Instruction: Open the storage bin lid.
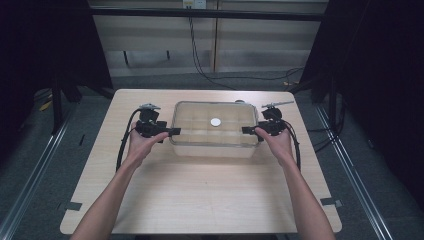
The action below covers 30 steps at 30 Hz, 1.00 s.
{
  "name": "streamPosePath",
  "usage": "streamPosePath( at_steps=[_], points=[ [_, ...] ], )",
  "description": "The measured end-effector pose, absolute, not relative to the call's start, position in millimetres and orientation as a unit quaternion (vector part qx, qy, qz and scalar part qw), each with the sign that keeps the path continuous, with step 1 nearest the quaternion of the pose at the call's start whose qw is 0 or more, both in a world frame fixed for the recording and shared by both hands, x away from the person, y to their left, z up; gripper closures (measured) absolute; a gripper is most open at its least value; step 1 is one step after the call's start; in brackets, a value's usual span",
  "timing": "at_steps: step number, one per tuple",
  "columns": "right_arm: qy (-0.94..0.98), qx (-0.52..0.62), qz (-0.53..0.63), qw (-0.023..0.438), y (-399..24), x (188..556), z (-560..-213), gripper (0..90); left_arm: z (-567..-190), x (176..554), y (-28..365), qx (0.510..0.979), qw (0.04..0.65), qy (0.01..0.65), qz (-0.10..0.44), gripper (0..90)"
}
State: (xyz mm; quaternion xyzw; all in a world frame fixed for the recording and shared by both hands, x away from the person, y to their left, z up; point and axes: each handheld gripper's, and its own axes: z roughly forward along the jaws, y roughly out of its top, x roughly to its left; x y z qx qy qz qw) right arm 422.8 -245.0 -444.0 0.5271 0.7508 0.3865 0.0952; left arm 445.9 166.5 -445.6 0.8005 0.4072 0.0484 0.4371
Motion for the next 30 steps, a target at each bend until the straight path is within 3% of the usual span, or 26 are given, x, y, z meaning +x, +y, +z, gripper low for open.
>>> streamPosePath(
  at_steps=[8, 22, 30],
  points=[
    [0.753, 0.535, 0.373, 0.086, -235.5, 430.4, -445.1, 8.6, -444.2, 444.2, 152.2, 0.818, 0.419, 0.390, 0.054, 19.7],
    [0.745, 0.541, 0.381, 0.087, -232.8, 432.9, -449.2, 6.8, -449.3, 454.2, 145.1, 0.813, 0.419, 0.404, 0.033, 15.8],
    [0.737, 0.540, 0.391, 0.110, -232.1, 428.8, -449.4, 7.3, -445.6, 449.6, 148.1, 0.804, 0.434, 0.404, 0.056, 24.2]
  ],
)
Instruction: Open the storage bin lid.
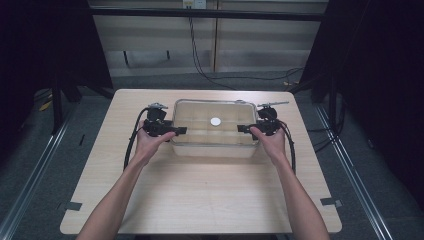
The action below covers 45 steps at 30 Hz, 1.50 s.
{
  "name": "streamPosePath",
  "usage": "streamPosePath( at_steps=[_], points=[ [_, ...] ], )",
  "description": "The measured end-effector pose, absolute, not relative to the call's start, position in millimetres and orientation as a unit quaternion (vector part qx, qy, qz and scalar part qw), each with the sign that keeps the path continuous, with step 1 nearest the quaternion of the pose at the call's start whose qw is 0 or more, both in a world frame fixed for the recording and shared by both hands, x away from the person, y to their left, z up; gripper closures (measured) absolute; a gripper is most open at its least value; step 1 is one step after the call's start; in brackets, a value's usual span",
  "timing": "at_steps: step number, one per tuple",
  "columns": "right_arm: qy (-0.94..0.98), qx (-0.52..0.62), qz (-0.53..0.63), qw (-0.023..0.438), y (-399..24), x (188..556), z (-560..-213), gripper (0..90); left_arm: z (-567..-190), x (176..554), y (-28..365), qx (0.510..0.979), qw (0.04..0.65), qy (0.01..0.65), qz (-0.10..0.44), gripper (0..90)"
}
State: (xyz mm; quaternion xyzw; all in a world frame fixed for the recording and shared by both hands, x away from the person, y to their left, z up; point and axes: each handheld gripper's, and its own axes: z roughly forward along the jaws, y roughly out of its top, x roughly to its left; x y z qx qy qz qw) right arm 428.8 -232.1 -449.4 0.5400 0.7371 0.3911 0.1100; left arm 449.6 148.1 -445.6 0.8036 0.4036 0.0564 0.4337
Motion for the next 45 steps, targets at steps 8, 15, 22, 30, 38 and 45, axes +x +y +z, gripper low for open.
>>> streamPosePath(
  at_steps=[8, 15, 22, 30, 38, 45],
  points=[
    [0.733, 0.534, 0.401, 0.126, -231.7, 423.8, -441.3, 13.1, -440.5, 447.3, 153.6, 0.795, 0.450, 0.401, 0.067, 35.1],
    [0.692, 0.540, 0.471, 0.086, -252.9, 419.2, -439.7, 26.3, -439.0, 445.2, 158.5, 0.789, 0.466, 0.395, 0.068, 40.5],
    [0.691, 0.535, 0.477, 0.091, -256.9, 415.4, -436.9, 39.0, -430.9, 440.7, 163.5, 0.786, 0.473, 0.390, 0.075, 48.5],
    [0.682, 0.530, 0.496, 0.086, -261.8, 408.8, -429.2, 49.2, -424.8, 434.9, 169.5, 0.779, 0.490, 0.383, 0.080, 56.7],
    [0.673, 0.526, 0.512, 0.090, -265.0, 401.3, -422.1, 54.7, -417.3, 430.1, 173.9, 0.777, 0.497, 0.377, 0.084, 63.7],
    [0.672, 0.524, 0.515, 0.096, -264.4, 395.8, -417.1, 56.1, -414.7, 425.2, 177.6, 0.771, 0.509, 0.374, 0.084, 67.6]
  ],
)
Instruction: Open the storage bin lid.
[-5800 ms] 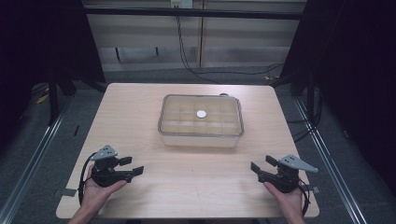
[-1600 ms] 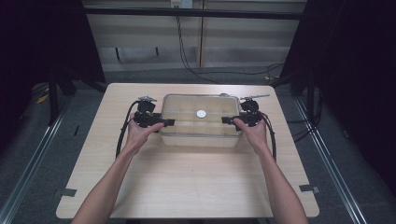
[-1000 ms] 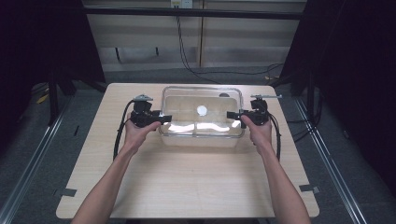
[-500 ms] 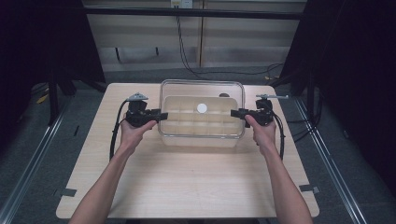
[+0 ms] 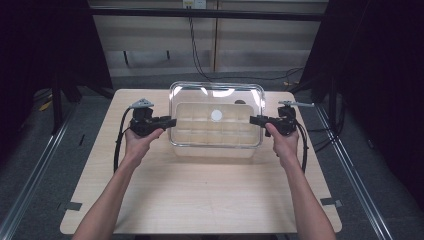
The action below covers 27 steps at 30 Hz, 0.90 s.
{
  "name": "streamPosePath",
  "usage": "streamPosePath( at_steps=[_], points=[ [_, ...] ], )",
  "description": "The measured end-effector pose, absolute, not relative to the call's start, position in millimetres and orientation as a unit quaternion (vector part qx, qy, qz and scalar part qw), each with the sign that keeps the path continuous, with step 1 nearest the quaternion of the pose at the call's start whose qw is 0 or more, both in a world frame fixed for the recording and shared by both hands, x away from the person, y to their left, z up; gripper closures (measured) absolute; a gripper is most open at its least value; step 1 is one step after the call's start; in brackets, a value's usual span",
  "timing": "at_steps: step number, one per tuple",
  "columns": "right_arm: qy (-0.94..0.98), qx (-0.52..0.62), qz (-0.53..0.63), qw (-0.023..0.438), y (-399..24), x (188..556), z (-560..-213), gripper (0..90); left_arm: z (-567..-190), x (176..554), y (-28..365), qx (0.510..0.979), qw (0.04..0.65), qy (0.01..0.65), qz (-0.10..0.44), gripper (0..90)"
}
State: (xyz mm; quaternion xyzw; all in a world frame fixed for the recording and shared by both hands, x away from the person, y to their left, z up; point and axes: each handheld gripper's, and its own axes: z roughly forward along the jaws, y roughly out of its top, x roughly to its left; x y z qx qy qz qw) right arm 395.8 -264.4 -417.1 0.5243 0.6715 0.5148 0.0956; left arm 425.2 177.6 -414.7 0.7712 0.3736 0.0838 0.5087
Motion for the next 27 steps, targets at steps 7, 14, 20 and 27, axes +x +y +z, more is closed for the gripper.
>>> streamPosePath(
  at_steps=[7, 14, 20, 27],
  points=[
    [0.668, 0.523, 0.521, 0.093, -265.1, 393.5, -415.5, 57.3, -411.1, 421.0, 178.4, 0.773, 0.507, 0.369, 0.091, 69.4],
    [0.666, 0.512, 0.535, 0.097, -266.5, 384.6, -410.8, 59.7, -407.4, 407.2, 182.6, 0.770, 0.519, 0.359, 0.097, 72.7],
    [0.664, 0.506, 0.540, 0.101, -265.4, 381.0, -409.4, 60.0, -405.2, 402.4, 186.5, 0.768, 0.526, 0.353, 0.092, 74.4],
    [0.661, 0.504, 0.547, 0.103, -265.3, 374.4, -408.5, 60.7, -405.1, 398.2, 187.5, 0.766, 0.528, 0.354, 0.094, 75.8]
  ],
)
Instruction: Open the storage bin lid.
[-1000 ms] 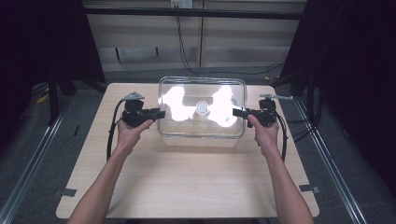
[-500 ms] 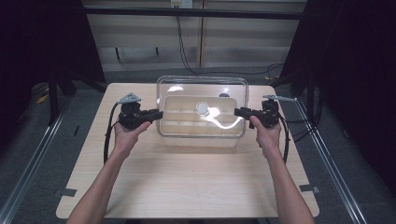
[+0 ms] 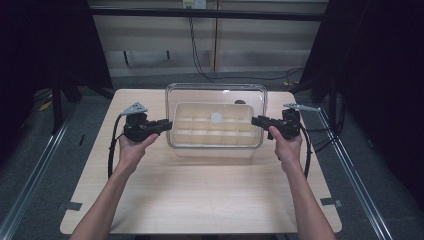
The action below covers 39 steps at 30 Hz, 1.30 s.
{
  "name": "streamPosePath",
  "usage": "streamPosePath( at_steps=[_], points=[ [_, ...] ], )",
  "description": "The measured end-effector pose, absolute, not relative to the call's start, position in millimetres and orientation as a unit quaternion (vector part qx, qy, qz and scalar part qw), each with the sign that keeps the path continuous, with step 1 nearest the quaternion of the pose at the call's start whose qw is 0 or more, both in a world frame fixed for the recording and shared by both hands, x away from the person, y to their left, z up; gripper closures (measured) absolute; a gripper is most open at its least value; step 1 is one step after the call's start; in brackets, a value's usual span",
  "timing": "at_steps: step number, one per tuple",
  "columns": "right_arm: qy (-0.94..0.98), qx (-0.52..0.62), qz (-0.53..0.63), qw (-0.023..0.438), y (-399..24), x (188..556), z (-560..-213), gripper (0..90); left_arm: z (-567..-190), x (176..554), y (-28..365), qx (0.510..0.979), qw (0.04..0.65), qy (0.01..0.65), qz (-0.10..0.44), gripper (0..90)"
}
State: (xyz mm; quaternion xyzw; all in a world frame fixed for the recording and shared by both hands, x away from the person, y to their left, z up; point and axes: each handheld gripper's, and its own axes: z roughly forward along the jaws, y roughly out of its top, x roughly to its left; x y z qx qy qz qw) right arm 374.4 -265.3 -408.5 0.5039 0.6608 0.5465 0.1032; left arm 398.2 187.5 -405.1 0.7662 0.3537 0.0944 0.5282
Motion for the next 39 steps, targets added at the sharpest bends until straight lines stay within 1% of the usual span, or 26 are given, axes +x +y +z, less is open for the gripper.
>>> streamPosePath(
  at_steps=[14, 22, 26, 30, 39],
  points=[
    [0.661, 0.496, 0.554, 0.098, -260.2, 363.5, -409.2, 62.2, -403.8, 389.0, 195.6, 0.765, 0.531, 0.352, 0.095, 76.1],
    [0.665, 0.494, 0.552, 0.099, -260.7, 355.2, -405.9, 63.2, -407.3, 379.9, 194.6, 0.775, 0.518, 0.349, 0.099, 75.9],
    [0.667, 0.491, 0.552, 0.100, -259.4, 349.3, -403.7, 64.0, -406.7, 378.4, 196.7, 0.773, 0.520, 0.352, 0.091, 75.9],
    [0.665, 0.493, 0.554, 0.090, -260.2, 344.7, -406.6, 64.6, -405.0, 375.5, 196.5, 0.772, 0.520, 0.352, 0.095, 75.9],
    [0.666, 0.494, 0.553, 0.089, -259.7, 335.7, -410.6, 64.9, -409.0, 369.6, 197.0, 0.782, 0.510, 0.346, 0.092, 75.4]
  ],
)
